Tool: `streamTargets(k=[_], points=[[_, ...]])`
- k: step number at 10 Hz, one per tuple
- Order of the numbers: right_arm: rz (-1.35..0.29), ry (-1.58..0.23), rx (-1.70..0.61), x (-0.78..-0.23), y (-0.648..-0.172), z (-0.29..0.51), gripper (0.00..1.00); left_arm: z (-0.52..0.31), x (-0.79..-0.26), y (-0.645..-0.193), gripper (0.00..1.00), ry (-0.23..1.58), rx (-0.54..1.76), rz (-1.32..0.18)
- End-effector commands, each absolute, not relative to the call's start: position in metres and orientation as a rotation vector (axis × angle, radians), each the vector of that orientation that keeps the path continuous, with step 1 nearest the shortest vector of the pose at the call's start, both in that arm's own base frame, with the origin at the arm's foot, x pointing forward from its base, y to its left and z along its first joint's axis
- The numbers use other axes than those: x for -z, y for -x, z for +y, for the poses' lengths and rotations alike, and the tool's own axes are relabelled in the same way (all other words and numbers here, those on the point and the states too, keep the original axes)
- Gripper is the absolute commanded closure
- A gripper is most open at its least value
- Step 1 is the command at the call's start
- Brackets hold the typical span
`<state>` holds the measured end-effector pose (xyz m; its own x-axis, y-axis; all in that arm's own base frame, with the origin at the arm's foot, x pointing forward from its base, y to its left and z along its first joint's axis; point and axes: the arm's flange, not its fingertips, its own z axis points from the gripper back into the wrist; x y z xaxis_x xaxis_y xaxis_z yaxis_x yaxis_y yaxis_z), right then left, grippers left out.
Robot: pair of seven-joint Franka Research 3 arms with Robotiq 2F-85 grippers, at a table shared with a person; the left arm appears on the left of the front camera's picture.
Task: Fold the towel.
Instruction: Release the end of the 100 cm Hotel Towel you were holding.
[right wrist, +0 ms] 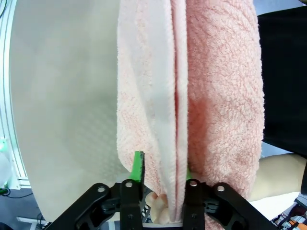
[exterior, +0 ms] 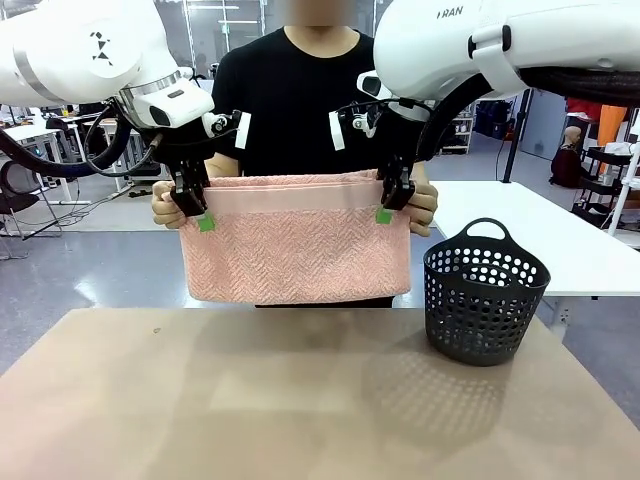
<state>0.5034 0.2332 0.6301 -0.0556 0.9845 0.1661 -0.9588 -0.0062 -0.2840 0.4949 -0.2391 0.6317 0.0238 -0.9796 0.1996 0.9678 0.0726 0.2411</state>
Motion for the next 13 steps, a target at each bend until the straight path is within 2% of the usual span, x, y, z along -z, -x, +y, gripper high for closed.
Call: streamTargets(k=[1, 2, 3, 5, 6, 7, 8, 9, 11, 13], points=[[-0.373, 0.102, -1.592, -0.634, -0.505, 0.233, 0.00, -0.238, -0.641, -0.494, 0.12, -0.053, 1.504, -0.376], [-0.379, 0.106, -1.595, -0.637, -0.504, 0.234, 0.26, -0.237, -0.647, -0.494, 0.07, -0.053, 1.497, -0.390], [-0.383, 0.107, -1.592, -0.640, -0.504, 0.233, 0.00, -0.237, -0.651, -0.495, 0.00, -0.048, 1.481, -0.404], [-0.424, 0.037, -1.602, -0.664, -0.497, 0.225, 0.00, -0.236, -0.671, -0.490, 0.00, 0.041, 1.429, -0.420], [-0.458, -0.002, -1.599, -0.685, -0.490, 0.217, 0.10, -0.235, -0.689, -0.482, 0.00, 0.046, 1.378, -0.439], [-0.494, 0.002, -1.537, -0.710, -0.484, 0.203, 0.01, -0.230, -0.708, -0.472, 0.00, 0.054, 1.314, -0.431], [-0.470, 0.005, -1.401, -0.731, -0.477, 0.184, 0.00, -0.217, -0.726, -0.463, 0.00, 0.045, 1.170, -0.395], [-0.441, -0.038, -1.272, -0.741, -0.472, 0.165, 0.00, -0.200, -0.740, -0.454, 0.00, -0.023, 1.022, -0.417], [-0.453, 0.024, -1.015, -0.749, -0.463, 0.114, 0.00, -0.156, -0.761, -0.428, 0.00, -0.111, 0.796, -0.458], [-0.496, 0.048, -0.764, -0.748, -0.460, 0.063, 0.00, -0.098, -0.765, -0.417, 0.00, -0.067, 0.603, -0.502]])
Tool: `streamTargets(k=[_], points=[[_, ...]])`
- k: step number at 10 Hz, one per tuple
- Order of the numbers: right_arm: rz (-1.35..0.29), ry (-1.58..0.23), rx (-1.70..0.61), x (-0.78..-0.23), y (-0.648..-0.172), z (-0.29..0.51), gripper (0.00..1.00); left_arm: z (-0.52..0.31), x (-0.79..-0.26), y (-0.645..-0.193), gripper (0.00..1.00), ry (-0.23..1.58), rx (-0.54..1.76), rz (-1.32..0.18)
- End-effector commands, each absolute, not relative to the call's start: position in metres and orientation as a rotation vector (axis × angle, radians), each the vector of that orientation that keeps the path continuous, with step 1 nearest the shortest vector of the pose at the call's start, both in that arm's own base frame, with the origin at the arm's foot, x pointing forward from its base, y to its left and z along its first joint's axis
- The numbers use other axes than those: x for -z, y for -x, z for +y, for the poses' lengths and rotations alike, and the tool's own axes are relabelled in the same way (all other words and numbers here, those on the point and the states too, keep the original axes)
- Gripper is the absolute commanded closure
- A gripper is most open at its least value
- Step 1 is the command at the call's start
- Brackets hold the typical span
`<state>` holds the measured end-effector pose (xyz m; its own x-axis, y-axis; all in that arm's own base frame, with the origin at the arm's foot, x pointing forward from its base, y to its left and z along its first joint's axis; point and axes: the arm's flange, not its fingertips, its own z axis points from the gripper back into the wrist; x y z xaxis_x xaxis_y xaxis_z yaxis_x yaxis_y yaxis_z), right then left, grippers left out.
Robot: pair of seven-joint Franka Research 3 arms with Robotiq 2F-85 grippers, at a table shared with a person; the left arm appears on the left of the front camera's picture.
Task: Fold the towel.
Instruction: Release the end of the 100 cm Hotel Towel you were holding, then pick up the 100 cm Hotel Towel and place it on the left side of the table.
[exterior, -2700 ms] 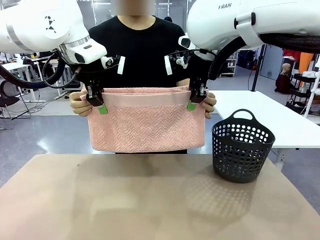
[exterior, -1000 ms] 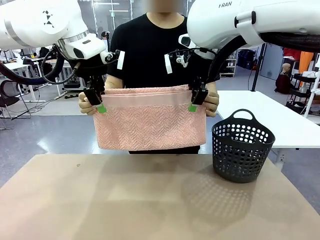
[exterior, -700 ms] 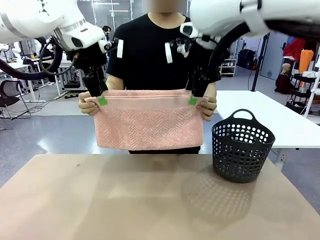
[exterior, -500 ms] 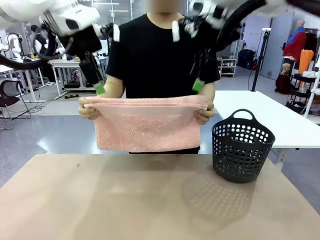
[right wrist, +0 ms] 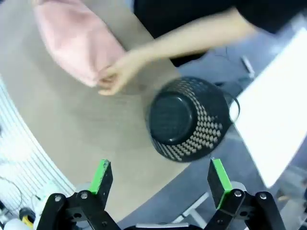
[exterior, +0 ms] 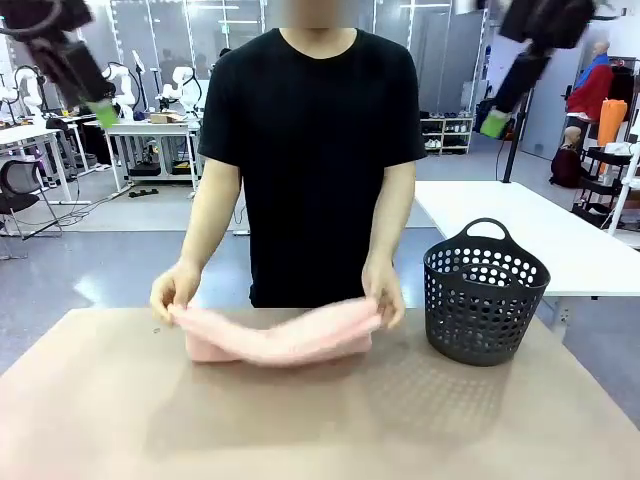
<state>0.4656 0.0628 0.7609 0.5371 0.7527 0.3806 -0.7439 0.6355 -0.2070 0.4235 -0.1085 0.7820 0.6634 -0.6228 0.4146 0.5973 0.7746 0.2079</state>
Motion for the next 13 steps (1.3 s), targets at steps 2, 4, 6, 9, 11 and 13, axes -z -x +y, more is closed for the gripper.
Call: streamTargets(k=[2, 4, 6, 9, 11, 13], points=[[-0.505, 0.044, -0.662, -0.744, -0.456, 0.039, 0.00, -0.066, -0.760, -0.412, 0.00, -0.067, 0.484, -0.523], [-0.513, 0.042, -0.642, -0.745, -0.454, 0.033, 0.00, -0.057, -0.753, -0.408, 0.00, -0.047, 0.451, -0.544], [-0.499, 0.020, -0.667, -0.751, -0.462, 0.024, 0.00, -0.047, -0.764, -0.415, 0.00, -0.035, 0.474, -0.511], [-0.499, 0.020, -0.667, -0.751, -0.462, 0.024, 0.00, -0.047, -0.764, -0.415, 0.00, -0.035, 0.474, -0.511], [-0.499, 0.020, -0.667, -0.751, -0.462, 0.024, 0.00, -0.047, -0.764, -0.415, 0.00, -0.035, 0.474, -0.511], [-0.499, 0.020, -0.667, -0.751, -0.462, 0.024, 0.00, -0.047, -0.764, -0.415, 0.00, -0.035, 0.474, -0.511]])
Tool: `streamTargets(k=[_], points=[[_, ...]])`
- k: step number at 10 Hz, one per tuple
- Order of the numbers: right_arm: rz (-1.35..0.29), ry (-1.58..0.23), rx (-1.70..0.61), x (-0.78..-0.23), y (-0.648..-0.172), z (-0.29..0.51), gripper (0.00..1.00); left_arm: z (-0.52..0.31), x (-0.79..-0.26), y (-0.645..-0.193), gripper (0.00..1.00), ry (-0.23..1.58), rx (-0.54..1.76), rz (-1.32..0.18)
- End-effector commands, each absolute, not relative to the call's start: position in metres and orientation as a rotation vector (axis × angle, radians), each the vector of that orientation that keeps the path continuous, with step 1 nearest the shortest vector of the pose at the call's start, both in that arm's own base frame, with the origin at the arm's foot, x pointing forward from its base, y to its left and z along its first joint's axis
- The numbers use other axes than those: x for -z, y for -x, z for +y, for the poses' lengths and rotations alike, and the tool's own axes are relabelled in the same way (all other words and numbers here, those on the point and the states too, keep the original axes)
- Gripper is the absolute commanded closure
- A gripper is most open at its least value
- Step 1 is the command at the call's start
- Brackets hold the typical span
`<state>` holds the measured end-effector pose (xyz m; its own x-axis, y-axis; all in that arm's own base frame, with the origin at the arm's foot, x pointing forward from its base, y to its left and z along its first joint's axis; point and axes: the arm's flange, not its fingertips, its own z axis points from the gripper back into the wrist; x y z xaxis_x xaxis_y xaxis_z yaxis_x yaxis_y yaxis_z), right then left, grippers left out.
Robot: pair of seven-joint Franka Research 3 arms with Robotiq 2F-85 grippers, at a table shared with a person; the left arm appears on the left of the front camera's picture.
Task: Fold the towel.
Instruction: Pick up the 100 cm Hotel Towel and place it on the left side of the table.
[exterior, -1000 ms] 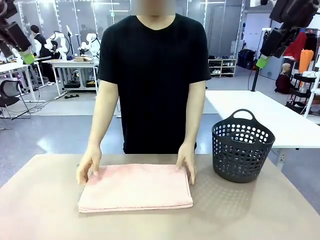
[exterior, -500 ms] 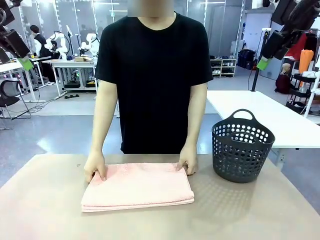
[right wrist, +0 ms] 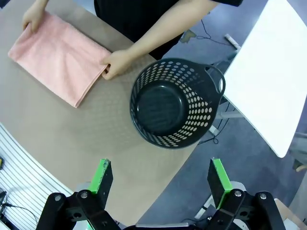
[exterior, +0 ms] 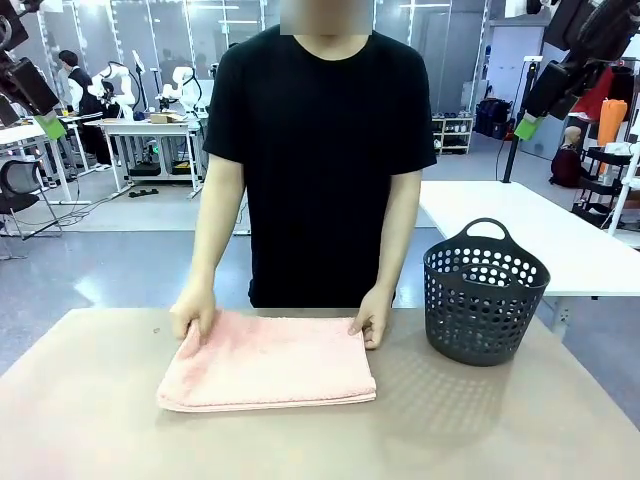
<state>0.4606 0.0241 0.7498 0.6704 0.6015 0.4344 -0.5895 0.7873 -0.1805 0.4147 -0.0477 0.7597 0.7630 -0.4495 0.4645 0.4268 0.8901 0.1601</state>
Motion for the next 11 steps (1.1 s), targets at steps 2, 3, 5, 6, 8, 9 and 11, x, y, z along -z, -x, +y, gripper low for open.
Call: streamTargets(k=[2, 3, 5, 6, 8, 9, 11], points=[[-0.499, 0.020, -0.667, -0.7514, -0.4620, 0.0238, 0.00, -0.0474, -0.7637, -0.4151, 0.00, -0.035, 0.474, -0.511], [-0.499, 0.020, -0.667, -0.7514, -0.4620, 0.0238, 0.00, -0.0474, -0.7637, -0.4151, 0.00, -0.035, 0.474, -0.511], [-0.499, 0.020, -0.667, -0.7514, -0.4620, 0.0238, 0.00, -0.0474, -0.7637, -0.4151, 0.00, -0.035, 0.474, -0.511], [-0.499, 0.020, -0.667, -0.7514, -0.4620, 0.0238, 0.00, -0.0474, -0.7637, -0.4151, 0.00, -0.035, 0.474, -0.511], [-0.499, 0.020, -0.667, -0.7514, -0.4620, 0.0238, 0.00, -0.0474, -0.7637, -0.4151, 0.00, -0.035, 0.474, -0.511], [-0.499, 0.020, -0.667, -0.7514, -0.4620, 0.0238, 0.00, -0.0474, -0.7637, -0.4151, 0.00, -0.035, 0.474, -0.511], [-0.499, 0.020, -0.667, -0.7514, -0.4620, 0.0238, 0.00, -0.0474, -0.7637, -0.4151, 0.00, -0.035, 0.474, -0.511]])
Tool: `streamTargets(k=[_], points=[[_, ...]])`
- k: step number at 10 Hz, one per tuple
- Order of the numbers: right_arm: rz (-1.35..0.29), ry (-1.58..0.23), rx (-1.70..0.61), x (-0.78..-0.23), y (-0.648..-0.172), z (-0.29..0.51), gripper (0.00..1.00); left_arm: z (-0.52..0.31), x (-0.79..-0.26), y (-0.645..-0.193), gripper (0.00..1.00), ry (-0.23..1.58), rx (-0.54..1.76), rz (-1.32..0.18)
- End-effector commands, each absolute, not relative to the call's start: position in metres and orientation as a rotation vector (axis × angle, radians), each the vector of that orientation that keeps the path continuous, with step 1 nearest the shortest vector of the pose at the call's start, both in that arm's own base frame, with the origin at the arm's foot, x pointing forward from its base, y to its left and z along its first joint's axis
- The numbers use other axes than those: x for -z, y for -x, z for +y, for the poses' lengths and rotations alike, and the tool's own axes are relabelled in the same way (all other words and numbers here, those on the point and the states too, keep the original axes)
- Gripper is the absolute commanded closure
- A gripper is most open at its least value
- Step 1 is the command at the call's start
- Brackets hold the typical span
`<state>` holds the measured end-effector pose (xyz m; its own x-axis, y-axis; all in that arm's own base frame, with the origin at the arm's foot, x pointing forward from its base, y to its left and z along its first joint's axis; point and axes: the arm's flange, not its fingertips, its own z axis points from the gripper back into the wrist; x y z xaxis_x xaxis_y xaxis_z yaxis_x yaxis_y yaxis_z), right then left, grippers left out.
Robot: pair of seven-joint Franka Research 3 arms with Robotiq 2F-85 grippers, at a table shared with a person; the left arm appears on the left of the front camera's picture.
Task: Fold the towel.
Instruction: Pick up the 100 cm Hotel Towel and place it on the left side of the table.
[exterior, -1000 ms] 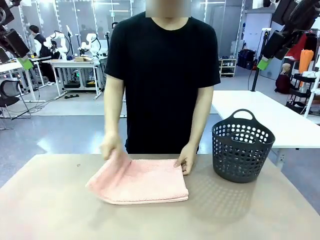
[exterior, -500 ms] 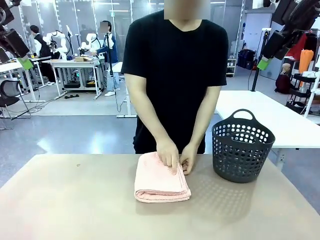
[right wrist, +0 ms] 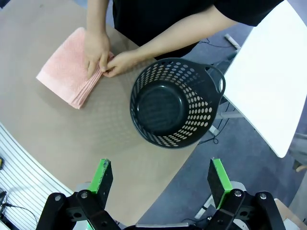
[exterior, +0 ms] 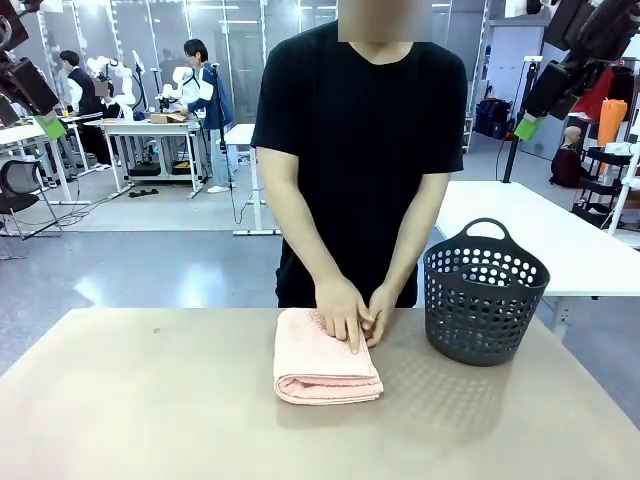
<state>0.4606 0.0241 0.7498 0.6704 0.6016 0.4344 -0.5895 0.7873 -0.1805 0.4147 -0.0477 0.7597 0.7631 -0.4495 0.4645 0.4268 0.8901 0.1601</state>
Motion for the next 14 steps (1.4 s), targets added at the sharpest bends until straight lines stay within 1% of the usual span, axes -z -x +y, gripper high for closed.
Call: streamTargets(k=[1, 14], points=[[-0.499, 0.020, -0.667, -0.7514, -0.4620, 0.0238, 0.00, -0.0474, -0.7637, -0.4151, 0.00, -0.035, 0.474, -0.511], [-0.499, 0.020, -0.667, -0.7514, -0.4620, 0.0238, 0.00, -0.0474, -0.7637, -0.4151, 0.00, -0.035, 0.474, -0.511]])
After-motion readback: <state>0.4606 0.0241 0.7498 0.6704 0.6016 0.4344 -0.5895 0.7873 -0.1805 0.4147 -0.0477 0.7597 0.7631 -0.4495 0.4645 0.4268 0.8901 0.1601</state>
